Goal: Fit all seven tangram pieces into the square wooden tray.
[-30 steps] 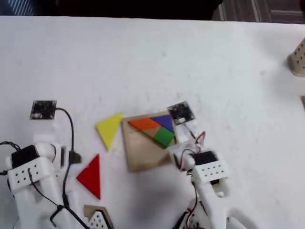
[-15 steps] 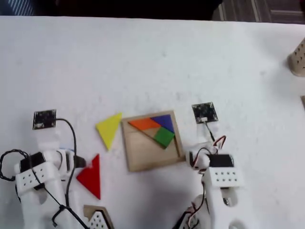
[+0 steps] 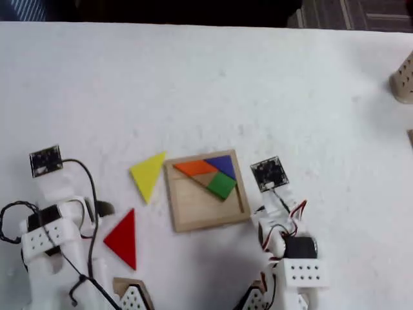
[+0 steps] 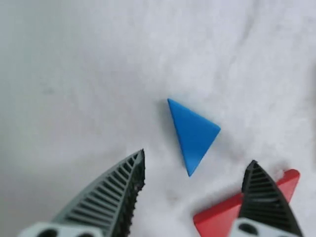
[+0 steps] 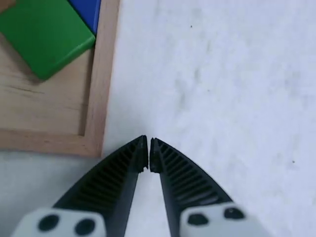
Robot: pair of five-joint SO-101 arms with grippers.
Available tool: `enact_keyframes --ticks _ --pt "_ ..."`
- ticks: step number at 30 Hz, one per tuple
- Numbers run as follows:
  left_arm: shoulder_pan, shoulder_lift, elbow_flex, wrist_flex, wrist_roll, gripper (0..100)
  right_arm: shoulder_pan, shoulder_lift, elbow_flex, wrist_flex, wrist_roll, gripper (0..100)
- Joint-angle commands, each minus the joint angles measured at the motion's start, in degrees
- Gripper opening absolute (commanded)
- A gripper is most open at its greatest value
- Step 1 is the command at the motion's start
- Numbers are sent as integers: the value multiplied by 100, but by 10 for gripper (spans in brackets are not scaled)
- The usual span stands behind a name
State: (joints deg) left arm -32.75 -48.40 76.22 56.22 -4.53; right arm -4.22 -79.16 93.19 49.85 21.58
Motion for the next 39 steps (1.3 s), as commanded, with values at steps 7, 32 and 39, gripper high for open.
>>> enact_keyframes --ticks 7,32,39 --pt "-57 1745 -932 -149 88 211 57 -338 -35 215 79 18" --pt "347 2018 -1231 -387 1187 225 66 -347 -9 224 79 18" --pt "312 2026 -1222 -536 1187 171 66 -347 -9 224 79 18"
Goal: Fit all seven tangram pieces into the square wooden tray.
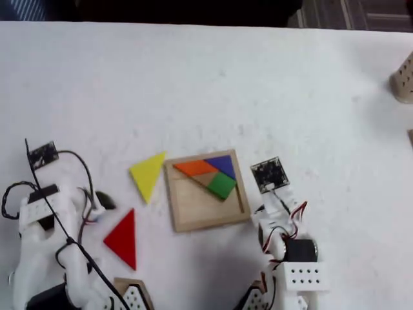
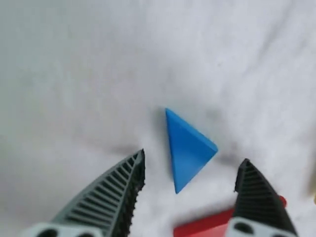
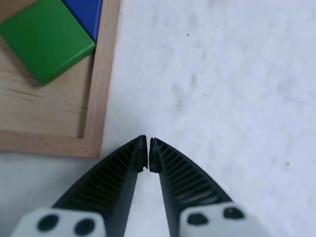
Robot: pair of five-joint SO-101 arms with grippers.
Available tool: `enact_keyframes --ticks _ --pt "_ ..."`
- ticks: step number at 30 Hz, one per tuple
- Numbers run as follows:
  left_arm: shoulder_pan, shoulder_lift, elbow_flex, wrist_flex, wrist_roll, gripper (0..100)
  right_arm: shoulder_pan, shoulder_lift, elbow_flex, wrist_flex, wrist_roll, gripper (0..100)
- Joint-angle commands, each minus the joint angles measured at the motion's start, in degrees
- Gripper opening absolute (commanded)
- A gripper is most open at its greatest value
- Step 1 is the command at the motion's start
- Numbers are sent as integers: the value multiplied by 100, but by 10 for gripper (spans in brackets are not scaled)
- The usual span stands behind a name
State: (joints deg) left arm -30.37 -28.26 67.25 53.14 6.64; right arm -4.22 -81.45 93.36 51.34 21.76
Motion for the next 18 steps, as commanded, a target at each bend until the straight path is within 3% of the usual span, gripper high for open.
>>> enact_keyframes --ticks 1,13,18 --pt "75 13 -325 -246 70 164 66 -119 -26 75 62 18" --pt "101 31 -352 -404 70 135 66 -119 -26 75 62 18" --pt "110 760 -879 -141 44 135 66 -119 -26 75 62 18"
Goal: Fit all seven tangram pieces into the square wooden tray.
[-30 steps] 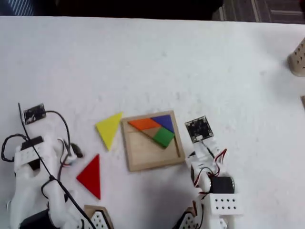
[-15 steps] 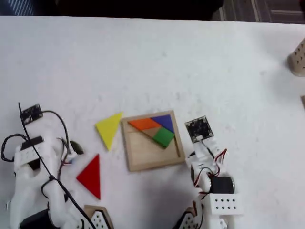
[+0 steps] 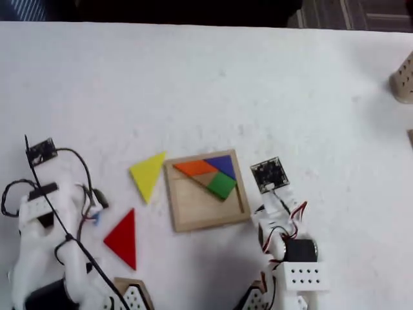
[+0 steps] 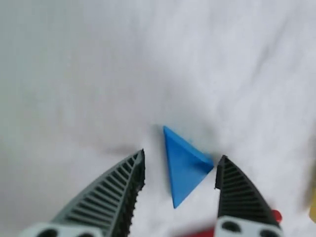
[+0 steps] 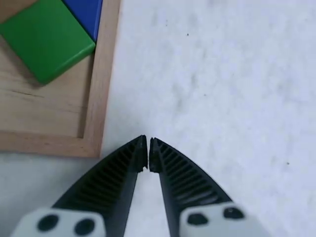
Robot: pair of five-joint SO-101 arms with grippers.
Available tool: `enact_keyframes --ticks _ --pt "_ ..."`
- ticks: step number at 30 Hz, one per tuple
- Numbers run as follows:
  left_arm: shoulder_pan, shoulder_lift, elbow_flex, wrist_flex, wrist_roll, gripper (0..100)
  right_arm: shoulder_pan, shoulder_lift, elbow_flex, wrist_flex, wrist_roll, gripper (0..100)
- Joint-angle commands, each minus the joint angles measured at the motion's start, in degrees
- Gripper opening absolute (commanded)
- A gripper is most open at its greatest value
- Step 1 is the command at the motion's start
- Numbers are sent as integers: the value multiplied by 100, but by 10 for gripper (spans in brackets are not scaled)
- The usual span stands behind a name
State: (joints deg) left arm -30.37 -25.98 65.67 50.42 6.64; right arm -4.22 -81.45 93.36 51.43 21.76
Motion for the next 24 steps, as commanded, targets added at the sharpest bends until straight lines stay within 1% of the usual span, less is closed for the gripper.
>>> enact_keyframes --ticks 1,5,9,10,12,15,20,23,24 --pt "110 769 -905 202 35 137 66 -119 -26 66 62 18" --pt "110 1393 -1371 457 26 135 57 -119 -26 66 62 18" --pt "110 1385 -1363 510 9 134 57 -127 -26 66 62 18" --pt "110 1349 -1301 510 0 134 57 -136 -26 66 62 18" --pt "154 1226 -1169 519 -246 134 57 -145 -26 66 62 18" --pt "462 840 -826 501 -642 134 57 -145 -26 66 62 18" --pt "576 154 -387 273 -624 134 57 -154 -26 66 62 18" --pt "585 189 -387 273 -633 127 57 -154 -26 66 62 18" --pt "585 233 -396 273 -633 107 57 -154 -26 66 62 18"
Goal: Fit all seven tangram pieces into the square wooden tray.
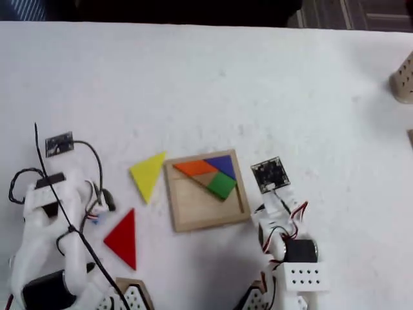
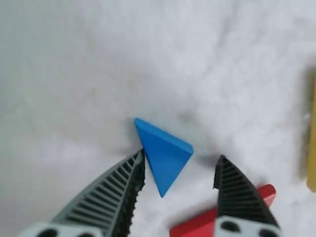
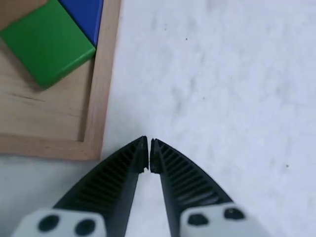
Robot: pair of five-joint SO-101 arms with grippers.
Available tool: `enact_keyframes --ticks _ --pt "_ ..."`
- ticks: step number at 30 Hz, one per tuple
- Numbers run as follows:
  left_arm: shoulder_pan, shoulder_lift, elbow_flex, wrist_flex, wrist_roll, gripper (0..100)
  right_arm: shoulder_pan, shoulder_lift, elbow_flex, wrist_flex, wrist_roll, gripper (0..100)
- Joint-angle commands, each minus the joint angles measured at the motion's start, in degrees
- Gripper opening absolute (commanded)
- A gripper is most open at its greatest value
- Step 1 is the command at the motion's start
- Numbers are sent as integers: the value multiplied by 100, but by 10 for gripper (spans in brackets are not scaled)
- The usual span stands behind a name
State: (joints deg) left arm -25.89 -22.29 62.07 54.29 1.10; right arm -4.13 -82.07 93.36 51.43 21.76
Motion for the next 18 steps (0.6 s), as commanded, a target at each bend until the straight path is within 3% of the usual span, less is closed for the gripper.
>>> enact_keyframes --ticks 1,4,9,18 --pt "136 -92 -88 -132 -79 80 48 -92 -26 66 62 18" --pt "136 136 -246 -149 -88 27 48 -92 -26 66 62 18" --pt "127 453 -492 -114 -79 79 48 -92 -26 66 62 18" --pt "312 505 -774 -475 -79 79 48 -92 -26 57 62 18"
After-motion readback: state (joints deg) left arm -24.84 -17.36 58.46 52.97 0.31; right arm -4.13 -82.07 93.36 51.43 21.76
